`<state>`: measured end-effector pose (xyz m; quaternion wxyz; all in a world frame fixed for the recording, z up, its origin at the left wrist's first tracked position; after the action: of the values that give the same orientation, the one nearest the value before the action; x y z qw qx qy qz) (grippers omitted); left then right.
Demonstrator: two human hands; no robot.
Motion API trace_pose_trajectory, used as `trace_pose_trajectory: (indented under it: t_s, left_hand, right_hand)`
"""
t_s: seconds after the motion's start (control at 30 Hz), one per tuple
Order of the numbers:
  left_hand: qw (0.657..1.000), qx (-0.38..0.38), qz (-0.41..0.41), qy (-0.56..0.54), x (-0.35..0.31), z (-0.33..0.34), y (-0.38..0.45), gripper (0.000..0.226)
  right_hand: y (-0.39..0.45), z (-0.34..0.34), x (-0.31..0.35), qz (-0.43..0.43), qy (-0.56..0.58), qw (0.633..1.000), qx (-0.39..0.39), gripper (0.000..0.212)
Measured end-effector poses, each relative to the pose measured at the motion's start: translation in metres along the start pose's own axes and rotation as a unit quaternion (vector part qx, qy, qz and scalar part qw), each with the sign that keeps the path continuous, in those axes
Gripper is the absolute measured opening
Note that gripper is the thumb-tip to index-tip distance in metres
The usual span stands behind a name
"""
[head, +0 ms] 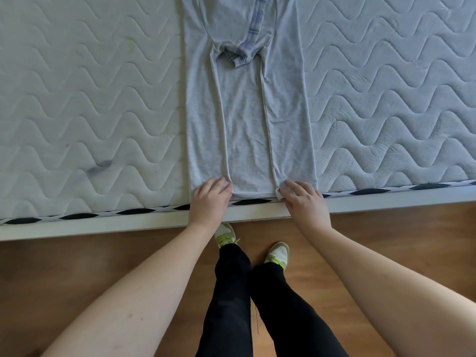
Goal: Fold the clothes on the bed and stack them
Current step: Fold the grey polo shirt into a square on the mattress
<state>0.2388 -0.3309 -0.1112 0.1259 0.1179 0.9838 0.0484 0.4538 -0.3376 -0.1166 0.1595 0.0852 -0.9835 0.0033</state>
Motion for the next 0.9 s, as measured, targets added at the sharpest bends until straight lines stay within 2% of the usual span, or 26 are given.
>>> trace_pose_trajectory:
  t_s: [0.1, 0.27, 0.37, 0.5, 0.63, 0.8, 0.9]
  left_hand:
    - [0.999, -0.025, 0.002, -0.023, 0.001, -0.005, -0.004, 0.022]
    - [0.998, -0.024, 0.06, 0.0, -0.007, -0.006, -0.01, 0.022]
    - [0.997, 0.002, 0.073, 0.026, -0.009, 0.003, -0.015, 0.032]
    - [0.995, 0.058, 0.055, 0.053, 0.001, 0.013, -0.019, 0.057]
    - [0.994, 0.056, 0.06, 0.072, 0.016, 0.011, -0.019, 0.048]
    - [0.988, 0.114, 0.076, 0.075, 0.023, 0.014, -0.019, 0.059]
    - [0.982, 0.128, 0.112, 0.078, 0.017, 0.01, -0.014, 0.054]
  right_hand:
    - [0.003, -0.009, 0.0, 0.036, 0.049, 0.997, -0.048, 0.018]
    - [0.004, -0.008, 0.002, 0.084, 0.083, 0.99, -0.077, 0.017]
    - [-0.003, -0.001, 0.004, 0.044, 0.04, 0.996, -0.069, 0.026]
    - [-0.013, 0.011, 0.006, -0.022, -0.041, 0.999, -0.023, 0.051]
    - [-0.004, 0.008, 0.005, -0.061, -0.058, 0.996, -0.027, 0.054]
    - [-0.002, 0.008, -0.002, -0.105, -0.054, 0.993, -0.015, 0.048]
    - [-0.001, 0.012, -0.008, -0.119, -0.062, 0.991, 0.01, 0.044]
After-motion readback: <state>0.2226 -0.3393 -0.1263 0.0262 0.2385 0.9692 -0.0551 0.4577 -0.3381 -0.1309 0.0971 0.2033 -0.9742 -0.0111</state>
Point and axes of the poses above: each hand's wrist, its own y-axis towards the middle knuckle, its own z-axis out of the palm, x = y × z, the point moved 9 cm from there along y, towards the middle knuckle, and after that the axes turned 8 degrees about -x, right-handed, at the moved point
